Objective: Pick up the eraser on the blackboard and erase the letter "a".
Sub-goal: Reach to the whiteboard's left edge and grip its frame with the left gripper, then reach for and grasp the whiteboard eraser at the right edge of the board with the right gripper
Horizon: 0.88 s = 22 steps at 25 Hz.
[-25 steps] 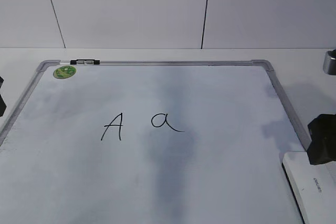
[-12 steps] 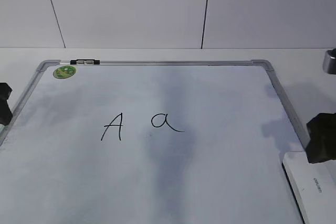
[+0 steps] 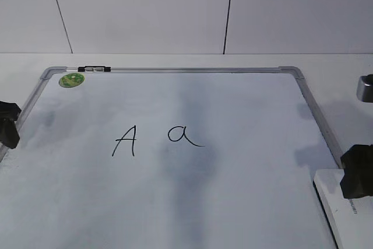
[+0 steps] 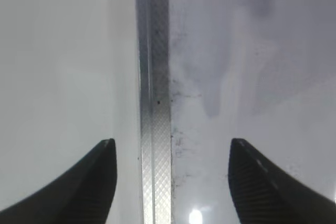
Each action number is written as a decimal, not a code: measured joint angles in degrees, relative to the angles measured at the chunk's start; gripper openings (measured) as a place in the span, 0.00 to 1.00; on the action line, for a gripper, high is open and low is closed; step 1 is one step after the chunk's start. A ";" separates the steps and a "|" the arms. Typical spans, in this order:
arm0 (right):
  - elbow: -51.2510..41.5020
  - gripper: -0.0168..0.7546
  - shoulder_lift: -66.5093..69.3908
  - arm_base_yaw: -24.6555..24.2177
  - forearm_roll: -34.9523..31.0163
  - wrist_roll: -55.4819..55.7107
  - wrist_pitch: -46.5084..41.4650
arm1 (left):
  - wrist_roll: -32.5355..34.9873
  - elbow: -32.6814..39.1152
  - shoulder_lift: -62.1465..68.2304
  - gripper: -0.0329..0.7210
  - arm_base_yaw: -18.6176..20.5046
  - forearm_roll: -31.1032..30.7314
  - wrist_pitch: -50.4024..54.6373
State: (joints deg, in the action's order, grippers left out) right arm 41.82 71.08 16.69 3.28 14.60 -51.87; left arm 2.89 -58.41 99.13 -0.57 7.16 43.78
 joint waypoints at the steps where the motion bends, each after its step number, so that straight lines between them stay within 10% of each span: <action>1: 0.00 0.77 0.00 0.00 0.00 0.00 0.00 | 0.00 0.00 0.00 0.70 0.00 -0.14 -0.28; 22: 0.00 0.77 0.00 0.00 0.00 0.00 1.28 | 0.00 -0.02 4.16 0.70 1.47 -0.40 -3.22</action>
State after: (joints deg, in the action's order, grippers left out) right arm 41.82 71.08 16.69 3.28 14.60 -50.59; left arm 2.89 -58.43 103.29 0.90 6.75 40.56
